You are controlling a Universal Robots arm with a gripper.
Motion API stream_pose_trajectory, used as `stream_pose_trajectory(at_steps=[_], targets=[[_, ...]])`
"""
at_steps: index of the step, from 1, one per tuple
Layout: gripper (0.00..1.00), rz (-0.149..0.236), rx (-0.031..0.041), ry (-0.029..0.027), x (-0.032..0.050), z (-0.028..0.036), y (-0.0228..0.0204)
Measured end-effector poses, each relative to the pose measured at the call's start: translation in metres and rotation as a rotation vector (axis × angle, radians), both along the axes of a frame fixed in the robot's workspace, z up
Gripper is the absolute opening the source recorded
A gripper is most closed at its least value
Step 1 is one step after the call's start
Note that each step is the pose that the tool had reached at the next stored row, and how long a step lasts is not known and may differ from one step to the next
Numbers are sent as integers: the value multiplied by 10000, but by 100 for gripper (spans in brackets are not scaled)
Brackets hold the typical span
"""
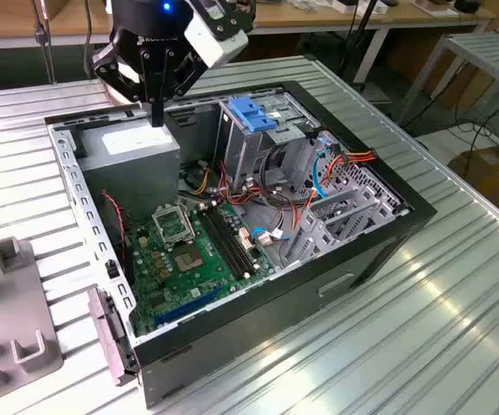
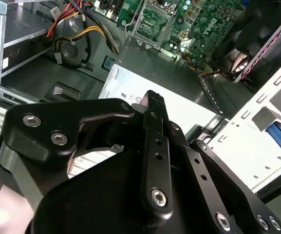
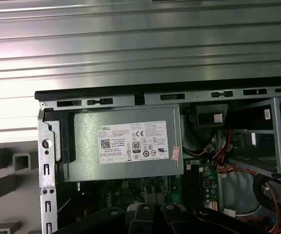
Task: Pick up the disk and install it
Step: 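Reach for the disk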
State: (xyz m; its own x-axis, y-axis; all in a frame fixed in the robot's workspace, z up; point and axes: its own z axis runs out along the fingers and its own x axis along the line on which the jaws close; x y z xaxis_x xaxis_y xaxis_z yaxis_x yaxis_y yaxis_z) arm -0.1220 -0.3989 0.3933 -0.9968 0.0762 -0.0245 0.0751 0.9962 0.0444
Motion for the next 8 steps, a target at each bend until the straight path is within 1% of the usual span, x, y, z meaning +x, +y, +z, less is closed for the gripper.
stream_pose_trajectory(at_steps=[3,8], targets=[[10,0,0,0,-5,0,0],[10,1,0,1,-53,-1,0]])
